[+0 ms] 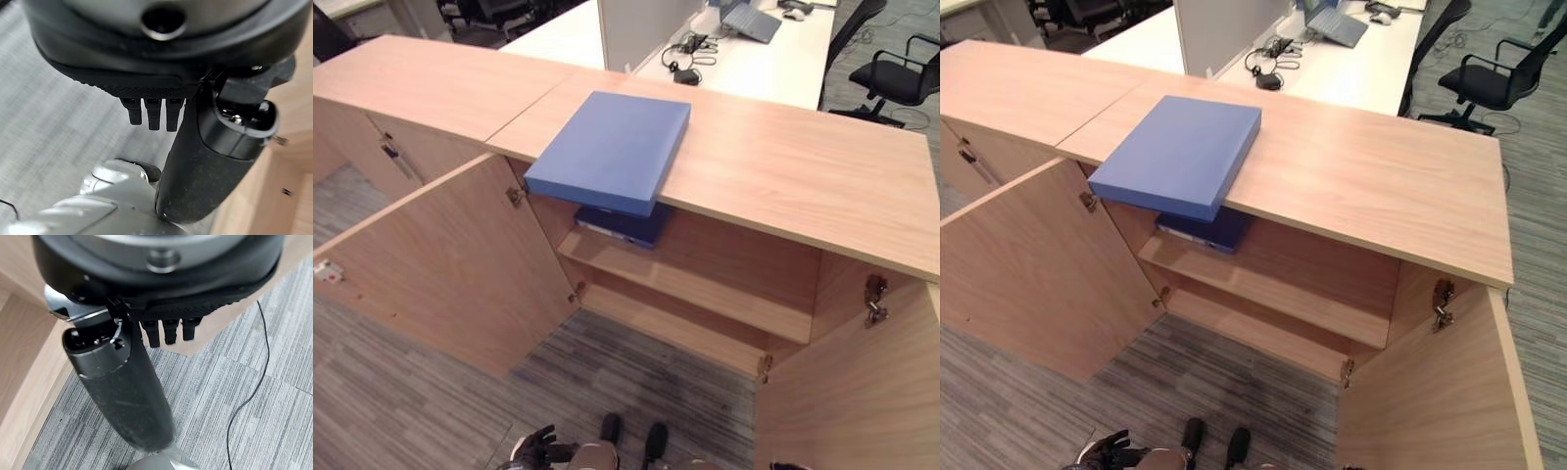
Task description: Put the empty folder in the office cabinet
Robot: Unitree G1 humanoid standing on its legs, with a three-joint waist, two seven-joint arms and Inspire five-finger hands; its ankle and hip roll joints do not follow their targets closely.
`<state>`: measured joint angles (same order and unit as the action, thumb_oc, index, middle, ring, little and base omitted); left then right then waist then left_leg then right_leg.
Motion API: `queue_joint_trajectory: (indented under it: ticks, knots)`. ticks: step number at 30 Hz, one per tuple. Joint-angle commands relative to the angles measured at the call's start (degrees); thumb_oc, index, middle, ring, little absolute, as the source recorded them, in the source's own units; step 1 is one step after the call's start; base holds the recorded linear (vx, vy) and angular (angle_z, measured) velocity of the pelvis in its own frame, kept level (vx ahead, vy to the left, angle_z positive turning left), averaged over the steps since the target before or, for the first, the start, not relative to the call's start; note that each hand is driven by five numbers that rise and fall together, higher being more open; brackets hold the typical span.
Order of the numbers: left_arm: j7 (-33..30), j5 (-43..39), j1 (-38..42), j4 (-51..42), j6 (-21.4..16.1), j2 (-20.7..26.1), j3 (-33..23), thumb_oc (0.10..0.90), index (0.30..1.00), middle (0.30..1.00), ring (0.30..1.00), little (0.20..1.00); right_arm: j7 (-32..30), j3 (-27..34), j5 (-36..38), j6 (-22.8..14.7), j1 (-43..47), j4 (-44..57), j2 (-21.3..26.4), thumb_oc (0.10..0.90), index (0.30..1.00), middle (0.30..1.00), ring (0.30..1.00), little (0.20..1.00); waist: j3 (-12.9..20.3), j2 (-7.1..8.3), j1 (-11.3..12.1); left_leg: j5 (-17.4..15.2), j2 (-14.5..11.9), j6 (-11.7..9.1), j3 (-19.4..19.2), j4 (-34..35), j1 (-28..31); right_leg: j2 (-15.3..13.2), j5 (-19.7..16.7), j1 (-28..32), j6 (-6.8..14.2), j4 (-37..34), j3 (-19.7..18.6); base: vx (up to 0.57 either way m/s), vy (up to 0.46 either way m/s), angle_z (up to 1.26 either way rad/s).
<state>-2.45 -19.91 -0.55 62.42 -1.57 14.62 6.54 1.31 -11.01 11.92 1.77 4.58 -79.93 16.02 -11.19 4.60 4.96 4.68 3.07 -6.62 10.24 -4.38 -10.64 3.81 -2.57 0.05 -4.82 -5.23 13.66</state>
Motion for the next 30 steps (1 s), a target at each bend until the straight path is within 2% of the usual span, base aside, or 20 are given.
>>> queue_joint_trajectory:
  ticks: [1, 7, 12, 15, 21, 24, 30]
  knots:
    - [1.44, -3.06, -1.74, -7.81, -1.68, -0.65, -0.55, 0.8, 0.9, 0.9, 0.9, 0.9, -0.2, 0.69, -0.11, -0.09, -0.33, -1.09, 3.39, 0.8, 0.9, 0.9, 0.9, 0.9, 1.25, -2.02, 1.98, -4.96, 0.94, 4.81, 1.41, -1.57, 2.45, -3.53, 5.51, 2.95, 7.51, 6.89, -3.79, 0.16, 0.187, -0.26]
    - [0.87, -5.52, -4.22, -18.64, -1.68, 0.78, -1.54, 0.8, 0.9, 0.9, 0.9, 0.9, -0.38, 1.54, -1.23, 0.79, -1.29, -0.67, 2.92, 0.8, 0.9, 0.9, 0.9, 0.9, 3.7, -3.47, 1.31, -1.83, 0.44, 5.57, 2.31, 8.52, 9.16, -3.87, 5.09, 4.33, 8.27, 5.42, -3.91, 0.1, 0.144, -0.16]
    - [0.33, -8.45, -6.73, -27.2, -1.29, 2.79, -4.08, 0.8, 0.9, 0.9, 0.9, 0.9, -0.2, 2.71, -1.41, 1.54, -1.42, 0.24, 3.15, 0.8, 0.9, 0.9, 0.9, 0.9, 4.96, -3.77, 1.36, -2.56, 1.01, 6.19, 2.22, 9.38, 10.97, -4.52, 4.55, 5.5, 9.13, 3.8, -3.96, 0.05, 0.109, 0.01]
    - [-1.09, -7.09, -8.38, -32.54, -1.7, 3.96, -6.92, 0.8, 0.9, 0.9, 0.9, 0.9, -0.21, 3.12, -2.01, 1.76, -1.21, 0.47, 3.13, 0.8, 0.9, 0.9, 0.9, 0.9, 5.51, -3.65, 1.96, -3.15, 1.42, 6.52, 2.33, 9.38, 11.61, -4.93, 4.36, 6.18, 9.59, 3.4, -3.97, 0.05, 0.09, -0.03]
    - [-4.2, -0.41, -10.32, -43.09, -2.52, 6.77, -12.38, 0.8, 0.9, 0.9, 0.9, 0.9, -0.8, 4.19, -2.11, 1.75, -1.11, 1.36, 2.61, 0.8, 0.9, 0.9, 0.9, 0.9, 5.88, -2.83, 3.32, -3.94, 1.84, 6.87, 2.64, 9.38, 12.47, -5.43, 4.42, 7.03, 10.02, 3.16, -3.63, 0.03, 0.033, 0.02]
    - [-8.33, 8.71, -11.51, -51.36, -3.85, 9.06, -16.64, 0.8, 0.9, 0.9, 0.9, 0.9, -1.98, 4.11, -2.34, 1.13, -1.68, 2.87, 1.29, 0.8, 0.9, 0.9, 0.9, 0.9, 5.9, -1.97, 4.19, -4.45, 2.08, 6.95, 3.16, 9.38, 12.8, -5.67, 4.33, 7.34, 10.15, 2.95, -3.28, 0.02, 0.004, 0.04]
    - [-15.68, 15.44, -13.17, -59.63, -5.16, 8.41, -21.87, 0.8, 0.9, 0.9, 0.9, 0.9, -3.61, 3.07, -2.15, 0.1, -3.92, 4.48, -1.0, 0.8, 0.9, 0.9, 0.9, 0.9, 6.01, -0.92, 4.37, -4.89, 2.18, 7.05, 3.15, 9.38, 13.08, -5.75, 4.04, 7.68, 10.2, 2.2, -3.2, 0.0, 0.0, 0.0]
